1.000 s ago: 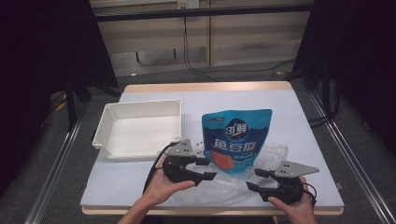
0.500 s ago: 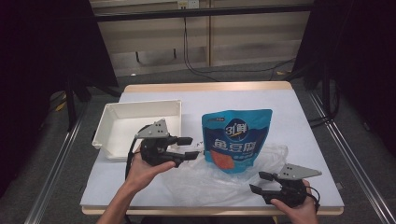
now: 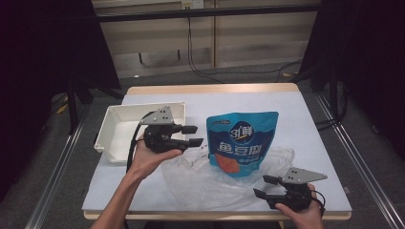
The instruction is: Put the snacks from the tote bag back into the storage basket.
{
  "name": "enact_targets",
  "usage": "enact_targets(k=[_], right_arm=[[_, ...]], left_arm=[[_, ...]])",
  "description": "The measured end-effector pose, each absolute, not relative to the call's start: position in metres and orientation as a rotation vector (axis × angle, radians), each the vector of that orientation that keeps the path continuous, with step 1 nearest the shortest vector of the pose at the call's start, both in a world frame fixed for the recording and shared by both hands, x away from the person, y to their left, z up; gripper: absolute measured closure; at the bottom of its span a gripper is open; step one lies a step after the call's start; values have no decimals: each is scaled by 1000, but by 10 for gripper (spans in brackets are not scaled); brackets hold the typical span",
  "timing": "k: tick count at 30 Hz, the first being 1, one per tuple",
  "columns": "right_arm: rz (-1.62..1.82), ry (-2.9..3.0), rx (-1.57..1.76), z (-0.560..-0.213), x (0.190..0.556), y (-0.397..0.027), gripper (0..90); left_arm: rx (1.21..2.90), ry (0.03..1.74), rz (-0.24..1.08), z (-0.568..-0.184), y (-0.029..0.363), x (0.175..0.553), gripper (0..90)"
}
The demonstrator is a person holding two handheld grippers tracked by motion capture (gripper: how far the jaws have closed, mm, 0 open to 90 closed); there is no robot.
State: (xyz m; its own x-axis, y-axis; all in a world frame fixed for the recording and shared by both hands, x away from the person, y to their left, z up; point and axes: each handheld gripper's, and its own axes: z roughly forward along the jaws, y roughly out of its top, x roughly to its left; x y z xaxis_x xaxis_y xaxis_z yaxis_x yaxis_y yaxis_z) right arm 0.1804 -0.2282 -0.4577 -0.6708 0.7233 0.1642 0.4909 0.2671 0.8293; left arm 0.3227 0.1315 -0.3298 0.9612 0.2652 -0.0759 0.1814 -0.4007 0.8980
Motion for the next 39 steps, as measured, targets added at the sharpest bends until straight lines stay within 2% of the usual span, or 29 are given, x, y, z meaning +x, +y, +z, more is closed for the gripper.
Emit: enact_targets(k=[6,12,22,28,39], right_arm=[[1368,2301,1119,-458,183,-228,387],[1361,2311,1133,-459,185,-228,380],[1383,2293,1123,-458,185,-228,372],[1379,2271,1123,-456,184,-230,372],[1376,2269,1136,-457,185,-230,369]], left_arm=[[2020,258,81,-318,116,331,510],[2057,237,69,-314,98,336,602],[2119,140,45,-308,64,340,660],[2194,106,-14,-304,50,347,647],[2225,94,-35,-309,43,350,628]])
